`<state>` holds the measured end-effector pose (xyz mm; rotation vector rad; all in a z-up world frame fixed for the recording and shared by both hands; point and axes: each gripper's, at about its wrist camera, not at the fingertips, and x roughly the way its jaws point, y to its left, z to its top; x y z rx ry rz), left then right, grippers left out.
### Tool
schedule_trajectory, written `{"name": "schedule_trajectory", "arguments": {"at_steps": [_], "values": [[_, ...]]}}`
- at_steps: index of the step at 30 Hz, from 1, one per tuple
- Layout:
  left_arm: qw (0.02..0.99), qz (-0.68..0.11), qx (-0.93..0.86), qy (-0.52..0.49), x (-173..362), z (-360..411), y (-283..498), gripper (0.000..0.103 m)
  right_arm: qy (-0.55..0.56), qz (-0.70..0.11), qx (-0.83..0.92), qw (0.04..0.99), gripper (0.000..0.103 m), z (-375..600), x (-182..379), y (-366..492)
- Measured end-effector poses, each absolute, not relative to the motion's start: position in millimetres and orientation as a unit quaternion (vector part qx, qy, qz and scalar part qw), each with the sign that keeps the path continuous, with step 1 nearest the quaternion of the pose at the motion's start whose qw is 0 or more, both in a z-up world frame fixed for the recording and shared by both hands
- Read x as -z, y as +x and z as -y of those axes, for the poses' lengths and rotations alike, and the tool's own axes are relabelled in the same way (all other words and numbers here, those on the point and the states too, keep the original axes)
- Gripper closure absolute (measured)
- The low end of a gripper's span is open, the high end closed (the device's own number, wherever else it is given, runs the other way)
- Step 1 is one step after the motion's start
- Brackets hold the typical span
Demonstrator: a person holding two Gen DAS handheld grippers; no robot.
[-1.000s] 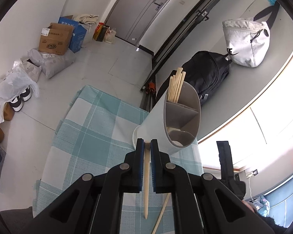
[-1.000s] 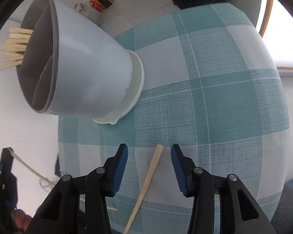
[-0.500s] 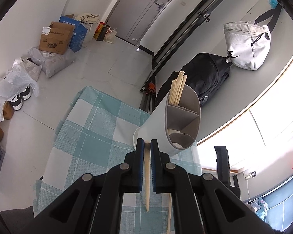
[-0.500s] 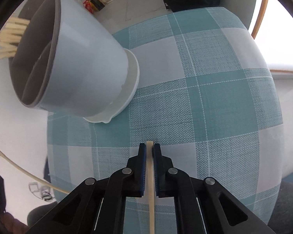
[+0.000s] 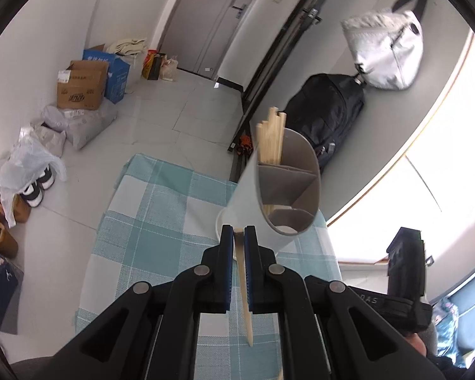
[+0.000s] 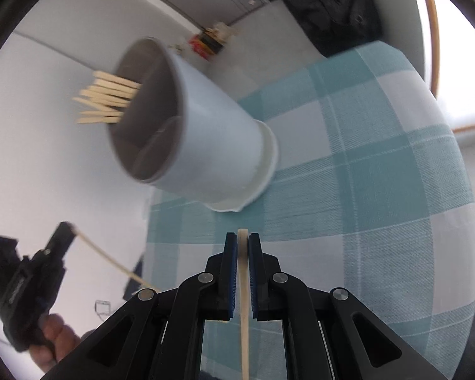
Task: Organize utensils
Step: 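Lift both held chopsticks up over the holder opening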
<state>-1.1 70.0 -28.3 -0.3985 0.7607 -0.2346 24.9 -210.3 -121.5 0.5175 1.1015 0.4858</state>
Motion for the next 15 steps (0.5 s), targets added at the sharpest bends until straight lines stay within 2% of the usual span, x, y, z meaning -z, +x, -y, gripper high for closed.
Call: {"name": "schedule_trajectory", "arguments": {"at_steps": [15], "values": [[0.917, -0.357, 0.135, -0.115, 8, -17, -12, 0.101, 0.216, -0.33, -0.282, 0.875, 0.097, 242, 41, -19]]}}
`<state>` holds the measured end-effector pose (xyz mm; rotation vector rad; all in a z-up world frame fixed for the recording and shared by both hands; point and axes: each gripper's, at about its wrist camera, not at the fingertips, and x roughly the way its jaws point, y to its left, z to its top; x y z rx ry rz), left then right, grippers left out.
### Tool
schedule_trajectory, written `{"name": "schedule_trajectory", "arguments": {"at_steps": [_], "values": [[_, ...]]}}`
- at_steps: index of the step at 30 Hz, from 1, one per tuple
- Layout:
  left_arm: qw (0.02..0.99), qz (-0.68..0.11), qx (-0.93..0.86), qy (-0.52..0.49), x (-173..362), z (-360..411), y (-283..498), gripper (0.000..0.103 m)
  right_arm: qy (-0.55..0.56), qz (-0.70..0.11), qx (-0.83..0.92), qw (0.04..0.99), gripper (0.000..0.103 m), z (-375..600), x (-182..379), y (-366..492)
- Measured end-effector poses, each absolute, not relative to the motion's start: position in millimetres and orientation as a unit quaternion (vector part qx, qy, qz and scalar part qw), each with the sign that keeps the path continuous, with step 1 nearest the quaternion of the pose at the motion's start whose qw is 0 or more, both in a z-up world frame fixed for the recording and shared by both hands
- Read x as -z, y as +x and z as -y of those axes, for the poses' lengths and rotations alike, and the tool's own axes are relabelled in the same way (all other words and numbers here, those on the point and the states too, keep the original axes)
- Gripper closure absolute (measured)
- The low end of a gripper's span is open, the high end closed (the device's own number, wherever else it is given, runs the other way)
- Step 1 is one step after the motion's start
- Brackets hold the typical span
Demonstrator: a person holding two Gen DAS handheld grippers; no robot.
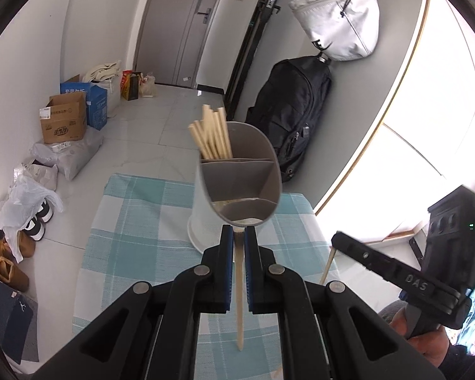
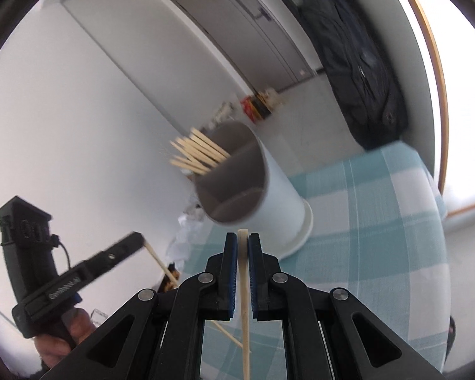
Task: Organize utensils
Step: 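Lift both held chopsticks up over the holder opening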
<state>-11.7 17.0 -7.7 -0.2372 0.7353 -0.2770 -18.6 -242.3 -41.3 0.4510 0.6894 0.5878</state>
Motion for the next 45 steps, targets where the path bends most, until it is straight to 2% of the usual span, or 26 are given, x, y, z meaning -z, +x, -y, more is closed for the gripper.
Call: {"name": "schedule_trajectory", "arguments": {"at_steps": [7, 16, 30, 45], "values": [[0.92, -0.36, 0.128, -0.083, -5, -1, -16, 0.101, 0.156, -0.257, -0.309, 0.902, 0.097, 227, 9, -34], [0.925, -0.354, 0.127, -0.06, -33, 9, -12, 0.101, 0.129, -0.203, -0.33, 0.913, 0.097, 224, -20, -36], [0.917, -0.372, 0.129, -0.065, -73, 12, 12, 0.101, 0.113, -0.165, -0.326, 0.924, 0.097, 227, -74, 7], [0.925, -0.344, 0.137, -0.088, -127, -5, 58, 0.101, 0.097, -0.143, -0.329, 0.928, 0.097, 201, -126, 72]]}}
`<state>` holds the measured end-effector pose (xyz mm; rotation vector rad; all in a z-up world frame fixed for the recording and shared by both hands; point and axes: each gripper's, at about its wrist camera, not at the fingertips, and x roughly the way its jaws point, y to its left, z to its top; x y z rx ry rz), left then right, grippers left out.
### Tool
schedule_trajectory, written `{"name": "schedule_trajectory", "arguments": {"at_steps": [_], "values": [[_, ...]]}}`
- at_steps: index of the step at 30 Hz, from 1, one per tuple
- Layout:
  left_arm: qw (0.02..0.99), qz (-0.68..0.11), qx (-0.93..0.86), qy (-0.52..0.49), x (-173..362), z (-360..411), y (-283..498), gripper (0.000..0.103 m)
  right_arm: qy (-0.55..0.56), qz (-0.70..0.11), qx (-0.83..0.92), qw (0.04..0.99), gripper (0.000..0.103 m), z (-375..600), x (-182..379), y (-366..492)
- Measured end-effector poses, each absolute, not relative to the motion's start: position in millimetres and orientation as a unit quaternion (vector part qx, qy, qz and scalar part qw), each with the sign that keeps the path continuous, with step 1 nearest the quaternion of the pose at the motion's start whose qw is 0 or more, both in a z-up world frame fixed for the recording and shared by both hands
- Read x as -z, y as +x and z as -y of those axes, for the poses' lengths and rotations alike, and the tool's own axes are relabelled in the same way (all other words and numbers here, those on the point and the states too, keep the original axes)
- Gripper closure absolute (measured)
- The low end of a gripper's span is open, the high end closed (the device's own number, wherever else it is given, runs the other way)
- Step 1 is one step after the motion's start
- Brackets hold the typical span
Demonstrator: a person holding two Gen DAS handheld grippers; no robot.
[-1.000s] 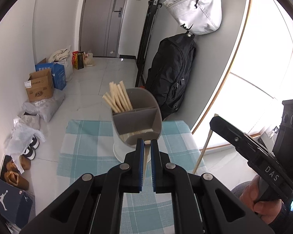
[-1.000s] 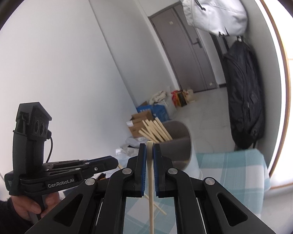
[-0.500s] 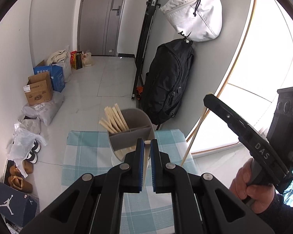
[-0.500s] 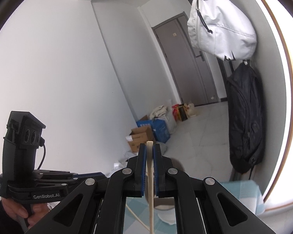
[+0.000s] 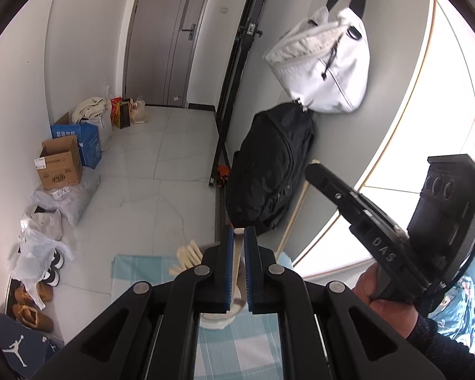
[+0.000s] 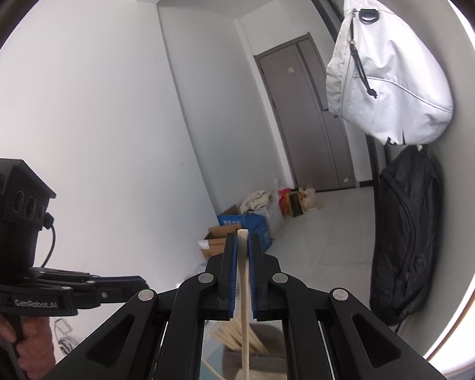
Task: Organize utensils
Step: 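Lift both held chopsticks up over the holder opening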
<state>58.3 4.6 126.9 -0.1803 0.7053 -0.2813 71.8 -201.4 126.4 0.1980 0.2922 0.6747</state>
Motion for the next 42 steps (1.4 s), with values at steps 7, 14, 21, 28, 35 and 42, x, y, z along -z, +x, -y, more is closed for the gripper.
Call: {"name": "schedule_trajectory", "arguments": {"at_steps": [7, 14, 21, 28, 35, 42], "values": [[0.926, -0.337, 0.139, -0.096, -131, -16, 85, 0.101, 0.08, -0.128, -0.332, 0.931, 0.097, 184, -133, 101], [0.929, -0.331, 0.137, -0.095, -128, -18, 106, 0.101, 0.073, -0.124, -0.339, 0.93, 0.097, 171, -125, 129], [0.917, -0.359, 0.142, -0.097, -102, -21, 126, 0.101, 0.064, -0.145, -0.339, 0.927, 0.097, 162, -95, 146], [0.904, -0.384, 0.151, -0.107, -79, -27, 136, 0.101, 0.049, -0.156, -0.35, 0.923, 0.097, 157, -79, 153], [0.898, -0.391, 0.154, -0.127, -68, -35, 136, 0.101, 0.031, -0.171, -0.361, 0.916, 0.097, 153, -66, 158], [0.888, -0.408, 0.162, -0.137, -54, -37, 141, 0.101, 0.024, -0.195, -0.366, 0.91, 0.096, 151, -56, 155]]}}
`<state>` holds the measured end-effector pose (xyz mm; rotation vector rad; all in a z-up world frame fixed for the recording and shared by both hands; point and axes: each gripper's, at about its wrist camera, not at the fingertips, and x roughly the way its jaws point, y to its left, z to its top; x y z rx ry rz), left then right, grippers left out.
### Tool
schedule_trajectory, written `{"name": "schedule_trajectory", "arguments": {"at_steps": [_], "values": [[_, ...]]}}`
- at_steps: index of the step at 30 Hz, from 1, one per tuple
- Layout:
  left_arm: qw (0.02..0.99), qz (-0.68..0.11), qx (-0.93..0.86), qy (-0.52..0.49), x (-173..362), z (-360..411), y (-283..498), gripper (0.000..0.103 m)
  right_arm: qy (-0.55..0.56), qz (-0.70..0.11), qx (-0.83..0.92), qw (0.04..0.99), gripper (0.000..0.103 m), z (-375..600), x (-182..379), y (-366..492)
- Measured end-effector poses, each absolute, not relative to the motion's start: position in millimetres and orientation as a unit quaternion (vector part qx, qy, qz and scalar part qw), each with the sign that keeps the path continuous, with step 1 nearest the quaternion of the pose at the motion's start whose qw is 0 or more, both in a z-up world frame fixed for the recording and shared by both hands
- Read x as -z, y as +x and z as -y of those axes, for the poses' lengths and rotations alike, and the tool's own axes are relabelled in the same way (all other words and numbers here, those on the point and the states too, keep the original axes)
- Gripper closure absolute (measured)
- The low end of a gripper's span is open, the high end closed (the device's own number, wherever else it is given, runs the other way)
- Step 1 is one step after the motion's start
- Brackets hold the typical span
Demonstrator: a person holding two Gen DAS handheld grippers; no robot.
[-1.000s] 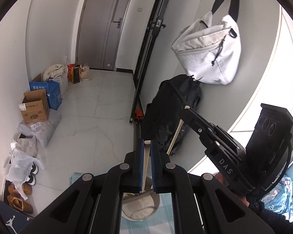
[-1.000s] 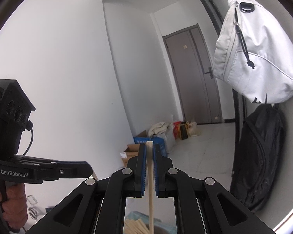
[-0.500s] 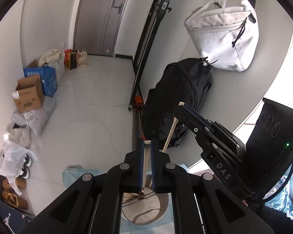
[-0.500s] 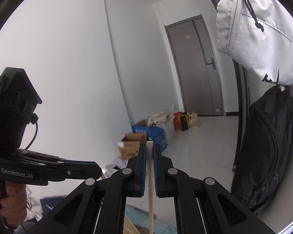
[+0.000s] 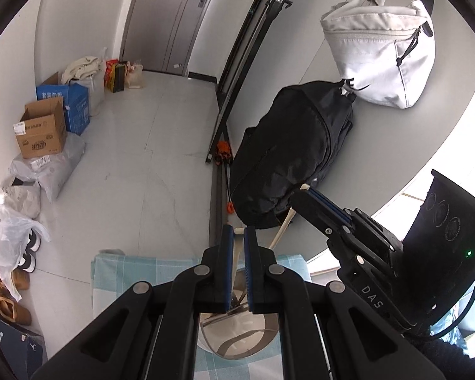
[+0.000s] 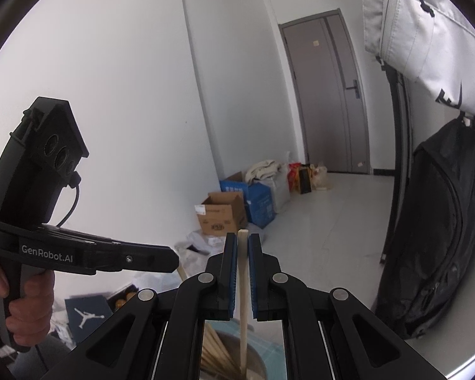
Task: Organize utensils
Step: 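Lift both held chopsticks up over the holder opening, then open both tools to drop the chopsticks into the holder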
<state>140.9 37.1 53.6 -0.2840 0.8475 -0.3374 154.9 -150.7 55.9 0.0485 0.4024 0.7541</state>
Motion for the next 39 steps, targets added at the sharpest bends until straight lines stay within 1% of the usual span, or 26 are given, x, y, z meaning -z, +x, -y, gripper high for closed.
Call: {"name": "schedule_trajectory", "arguments": {"at_steps": [1, 3, 4, 5, 7, 10, 24, 27, 30, 31, 32, 34, 39], "values": [[0.882, -0.415, 0.172, -0.14, -51, -37, 143, 0.1, 0.023, -0.201, -0.367, 0.908, 0.094, 150, -54, 154], [0.876, -0.424, 0.178, -0.147, -48, -40, 142, 0.1, 0.022, -0.215, -0.37, 0.904, 0.094, 148, -51, 153], [0.874, -0.426, 0.177, -0.153, -47, -42, 143, 0.093, 0.023, -0.22, -0.374, 0.901, 0.094, 148, -49, 152], [0.871, -0.43, 0.178, -0.156, -47, -44, 143, 0.082, 0.021, -0.227, -0.376, 0.898, 0.094, 148, -48, 151], [0.868, -0.43, 0.185, -0.166, -46, -47, 142, 0.07, 0.017, -0.234, -0.379, 0.895, 0.094, 147, -45, 147], [0.867, -0.428, 0.183, -0.175, -46, -54, 139, 0.065, 0.017, -0.245, -0.379, 0.892, 0.094, 148, -40, 140], [0.876, -0.424, 0.155, -0.168, -46, -62, 123, 0.065, 0.043, -0.262, -0.364, 0.893, 0.094, 168, -34, 114], [0.88, -0.419, 0.149, -0.17, -47, -63, 115, 0.065, 0.044, -0.261, -0.354, 0.897, 0.091, 173, -36, 106], [0.886, -0.414, 0.128, -0.164, -46, -63, 104, 0.065, 0.054, -0.258, -0.348, 0.9, 0.082, 182, -39, 96], [0.888, -0.413, 0.121, -0.163, -44, -63, 100, 0.065, 0.057, -0.255, -0.346, 0.901, 0.073, 183, -38, 91], [0.89, -0.411, 0.115, -0.162, -43, -62, 96, 0.065, 0.061, -0.252, -0.344, 0.902, 0.07, 185, -39, 88], [0.893, -0.407, 0.105, -0.16, -41, -60, 87, 0.065, 0.062, -0.249, -0.341, 0.904, 0.069, 188, -42, 82], [0.906, -0.388, 0.082, -0.148, -43, -51, 65, 0.065, 0.072, -0.239, -0.333, 0.909, 0.056, 199, -44, 58]]}}
